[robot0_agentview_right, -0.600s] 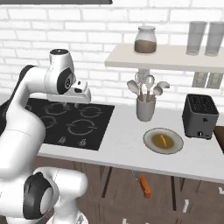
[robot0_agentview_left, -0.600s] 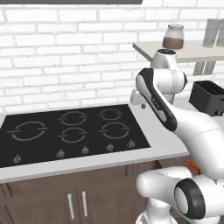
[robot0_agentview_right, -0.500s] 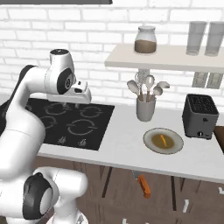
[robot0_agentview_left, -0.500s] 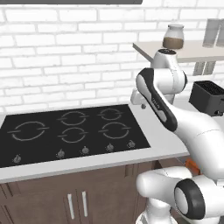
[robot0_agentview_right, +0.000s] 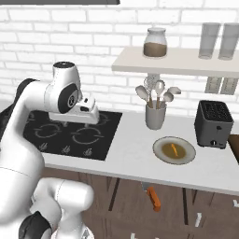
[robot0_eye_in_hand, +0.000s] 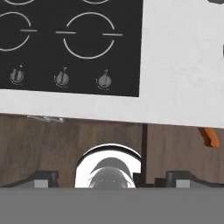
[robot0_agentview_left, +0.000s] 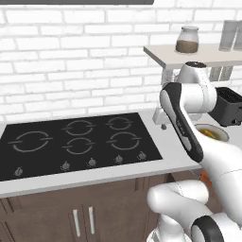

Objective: Pick up the knife from the drawer and place it on the cutting board. Then place the meat from the plate to the cutting board.

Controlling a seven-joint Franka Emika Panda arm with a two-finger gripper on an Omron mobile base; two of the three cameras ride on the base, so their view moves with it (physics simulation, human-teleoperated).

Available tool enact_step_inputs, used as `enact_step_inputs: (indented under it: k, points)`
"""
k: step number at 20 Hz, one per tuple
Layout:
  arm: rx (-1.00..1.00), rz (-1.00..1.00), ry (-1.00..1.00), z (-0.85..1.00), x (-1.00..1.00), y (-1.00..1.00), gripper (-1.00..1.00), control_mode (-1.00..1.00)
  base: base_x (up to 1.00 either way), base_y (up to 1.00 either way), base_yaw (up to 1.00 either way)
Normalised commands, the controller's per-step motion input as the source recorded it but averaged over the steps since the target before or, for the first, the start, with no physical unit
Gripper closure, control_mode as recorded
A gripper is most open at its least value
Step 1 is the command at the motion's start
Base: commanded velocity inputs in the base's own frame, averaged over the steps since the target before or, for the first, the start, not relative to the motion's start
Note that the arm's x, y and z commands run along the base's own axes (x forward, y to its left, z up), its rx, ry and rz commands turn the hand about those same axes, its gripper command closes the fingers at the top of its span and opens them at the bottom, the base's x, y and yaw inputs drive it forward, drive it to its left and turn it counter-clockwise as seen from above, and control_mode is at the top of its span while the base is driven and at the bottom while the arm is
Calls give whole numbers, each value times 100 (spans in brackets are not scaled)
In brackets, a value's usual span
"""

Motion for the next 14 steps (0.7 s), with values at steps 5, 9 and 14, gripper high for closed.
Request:
enact_step_inputs:
  k: [5,9,14]
  points:
    - [-2,0,1,-47,-55,0,-100,-100,0,0,0]
    - [-8,0,0,-71,-48,16,-100,-100,0,0,0]
    - [-4,0,0,-31,-24,6,-100,100,-41,5,0]
